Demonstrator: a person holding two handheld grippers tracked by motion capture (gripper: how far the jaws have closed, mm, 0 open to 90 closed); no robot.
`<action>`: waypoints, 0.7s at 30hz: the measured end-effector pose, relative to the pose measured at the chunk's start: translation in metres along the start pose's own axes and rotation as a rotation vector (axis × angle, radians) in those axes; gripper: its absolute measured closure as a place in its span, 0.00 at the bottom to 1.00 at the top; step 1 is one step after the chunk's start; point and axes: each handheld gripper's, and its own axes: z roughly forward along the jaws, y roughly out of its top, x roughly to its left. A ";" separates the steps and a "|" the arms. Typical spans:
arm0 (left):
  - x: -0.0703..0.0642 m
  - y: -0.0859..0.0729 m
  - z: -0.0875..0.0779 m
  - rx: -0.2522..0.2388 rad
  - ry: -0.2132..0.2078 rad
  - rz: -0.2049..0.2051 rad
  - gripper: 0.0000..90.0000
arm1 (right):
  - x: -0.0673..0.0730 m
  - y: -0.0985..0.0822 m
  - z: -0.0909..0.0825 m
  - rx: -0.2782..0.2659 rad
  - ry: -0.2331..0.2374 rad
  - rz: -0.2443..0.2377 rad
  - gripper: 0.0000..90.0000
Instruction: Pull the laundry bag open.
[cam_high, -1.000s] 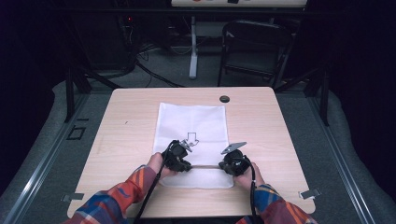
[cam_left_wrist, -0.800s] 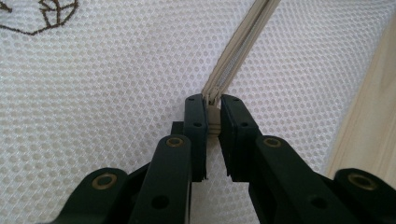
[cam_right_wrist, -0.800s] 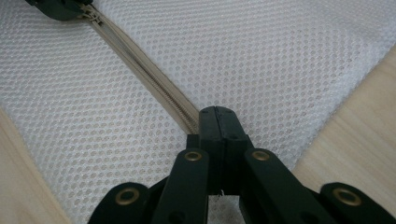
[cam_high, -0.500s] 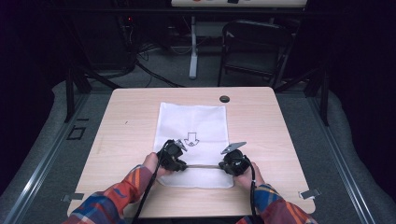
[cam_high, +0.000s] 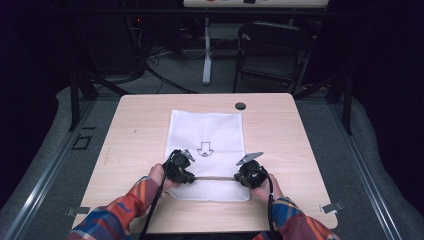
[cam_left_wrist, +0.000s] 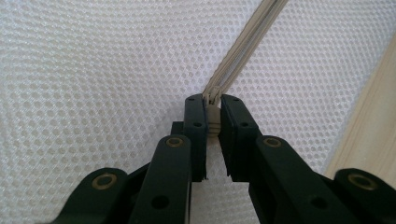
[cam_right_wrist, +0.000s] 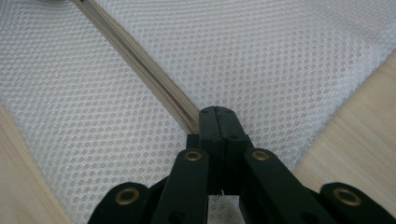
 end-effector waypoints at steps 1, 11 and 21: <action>0.001 -0.001 -0.001 0.002 0.000 0.004 0.90 | 0.000 0.000 0.000 0.000 0.000 0.001 1.00; 0.007 -0.009 -0.005 0.002 0.005 -0.018 0.90 | 0.000 0.001 0.000 0.006 0.002 0.004 1.00; 0.011 -0.019 -0.011 0.006 0.019 -0.039 0.90 | 0.000 0.001 0.000 0.013 -0.001 -0.001 1.00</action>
